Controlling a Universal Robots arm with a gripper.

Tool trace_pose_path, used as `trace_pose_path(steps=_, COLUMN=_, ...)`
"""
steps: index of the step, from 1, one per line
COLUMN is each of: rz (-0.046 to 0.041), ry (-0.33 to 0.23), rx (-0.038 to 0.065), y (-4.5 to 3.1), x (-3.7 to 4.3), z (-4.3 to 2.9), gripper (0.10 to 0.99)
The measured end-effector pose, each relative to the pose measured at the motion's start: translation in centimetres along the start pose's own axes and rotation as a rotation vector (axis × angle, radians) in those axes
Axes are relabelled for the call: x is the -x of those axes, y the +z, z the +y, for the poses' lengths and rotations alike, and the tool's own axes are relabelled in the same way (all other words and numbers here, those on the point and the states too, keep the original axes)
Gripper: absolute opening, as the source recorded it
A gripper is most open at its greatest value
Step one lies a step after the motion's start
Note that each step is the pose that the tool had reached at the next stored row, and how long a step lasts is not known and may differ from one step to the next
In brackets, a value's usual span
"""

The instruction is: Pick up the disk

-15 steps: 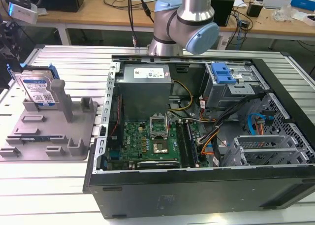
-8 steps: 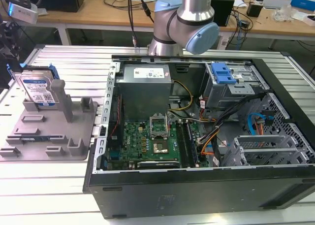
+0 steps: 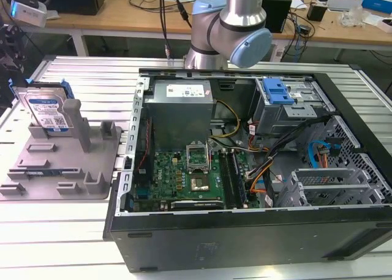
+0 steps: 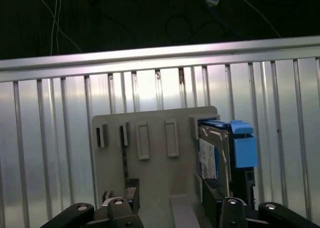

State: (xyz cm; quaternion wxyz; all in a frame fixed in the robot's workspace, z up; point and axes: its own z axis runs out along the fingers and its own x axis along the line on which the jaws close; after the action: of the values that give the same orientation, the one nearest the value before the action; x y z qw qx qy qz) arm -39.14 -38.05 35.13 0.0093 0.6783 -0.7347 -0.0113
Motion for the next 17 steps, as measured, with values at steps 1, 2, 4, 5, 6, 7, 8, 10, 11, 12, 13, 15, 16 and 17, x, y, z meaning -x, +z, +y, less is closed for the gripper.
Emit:
trace_pose_path(steps=1, rz=0.0001, ry=-0.001, rx=0.0, y=0.0, x=0.25, z=0.04, gripper=0.616)
trace_pose_path(steps=2, rz=0.0001, ry=-0.002, rx=0.0, y=0.0, x=0.53, z=0.08, gripper=0.616)
trace_pose_path(steps=4, rz=0.0002, ry=-0.005, rx=0.0, y=0.01, x=1.27, z=0.2, gripper=0.616)
trace_pose_path(steps=5, rz=0.0003, ry=-0.008, rx=0.0, y=0.01, x=1.85, z=0.29, gripper=0.616)
trace_pose_path(steps=6, rz=0.0003, ry=-0.009, rx=0.0, y=0.01, x=2.14, z=0.33, gripper=0.616)
trace_pose_path(steps=7, rz=0.0004, ry=-0.011, rx=0.0, y=0.01, x=2.45, z=0.38, gripper=0.616)
trace_pose_path(steps=8, rz=0.0004, ry=-0.012, rx=0.0, y=0.02, x=2.9, z=0.46, gripper=0.616)
trace_pose_path(steps=10, rz=0.0004, ry=-0.014, rx=0.0, y=0.03, x=3.6, z=0.62, gripper=0.616)
trace_pose_path(steps=11, rz=0.0004, ry=-0.015, rx=0.0, y=0.03, x=4.02, z=0.72, gripper=0.616)
trace_pose_path(steps=12, rz=0.0005, ry=-0.016, rx=0.0, y=0.03, x=4.57, z=0.88, gripper=0.616)
trace_pose_path(steps=13, rz=0.0005, ry=-0.018, rx=0.0, y=0.04, x=5.08, z=1.15, gripper=0.616)
trace_pose_path(steps=15, rz=0.0007, ry=-0.024, rx=0.0, y=0.06, x=5.59, z=1.66, gripper=0.616)
trace_pose_path(steps=16, rz=0.0008, ry=-0.027, rx=0.0, y=0.07, x=5.64, z=1.8, gripper=0.616)
trace_pose_path(steps=17, rz=0.001, ry=-0.031, rx=0.0, y=0.08, x=5.66, z=1.95, gripper=0.616)
